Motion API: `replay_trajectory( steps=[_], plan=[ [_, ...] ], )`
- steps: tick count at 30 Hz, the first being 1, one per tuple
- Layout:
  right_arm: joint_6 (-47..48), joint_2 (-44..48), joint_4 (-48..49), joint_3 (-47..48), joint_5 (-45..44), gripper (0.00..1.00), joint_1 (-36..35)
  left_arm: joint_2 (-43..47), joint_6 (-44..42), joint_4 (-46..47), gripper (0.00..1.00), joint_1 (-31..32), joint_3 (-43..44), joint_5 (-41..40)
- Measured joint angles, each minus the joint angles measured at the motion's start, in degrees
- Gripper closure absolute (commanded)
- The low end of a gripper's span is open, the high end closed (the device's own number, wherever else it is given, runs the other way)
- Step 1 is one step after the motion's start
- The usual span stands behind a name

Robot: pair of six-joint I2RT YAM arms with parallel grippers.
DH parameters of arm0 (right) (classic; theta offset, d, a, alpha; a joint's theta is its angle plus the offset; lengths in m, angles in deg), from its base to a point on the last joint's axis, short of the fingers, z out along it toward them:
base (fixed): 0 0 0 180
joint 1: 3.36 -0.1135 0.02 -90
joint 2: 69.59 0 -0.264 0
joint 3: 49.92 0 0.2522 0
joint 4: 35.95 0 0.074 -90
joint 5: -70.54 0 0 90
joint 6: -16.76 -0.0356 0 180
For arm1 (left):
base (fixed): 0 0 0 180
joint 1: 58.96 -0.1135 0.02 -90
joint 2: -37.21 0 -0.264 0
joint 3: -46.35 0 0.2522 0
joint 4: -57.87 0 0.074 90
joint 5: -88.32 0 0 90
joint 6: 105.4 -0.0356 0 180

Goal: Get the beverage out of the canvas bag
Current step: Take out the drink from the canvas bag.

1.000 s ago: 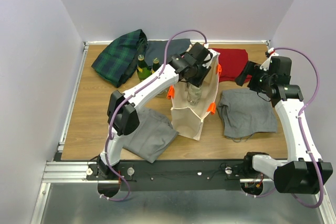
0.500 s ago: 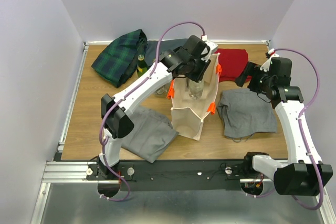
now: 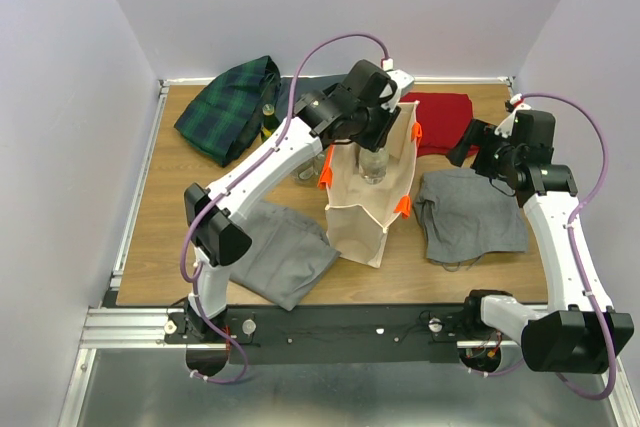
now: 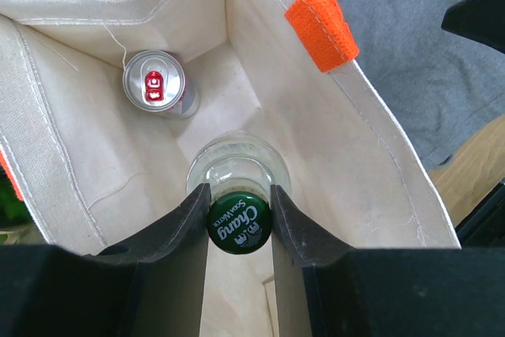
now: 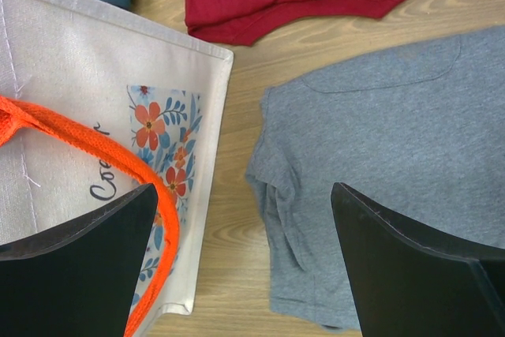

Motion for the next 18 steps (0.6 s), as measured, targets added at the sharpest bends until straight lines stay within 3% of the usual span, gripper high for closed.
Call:
replay_trajectory(
  steps=[18],
  plan=[
    [0.0, 0.0, 0.0, -0.1, 0.0, 0.00, 0.0, 7.3, 0.0, 1.4, 1.00, 0.0, -2.7, -1.7]
  ],
)
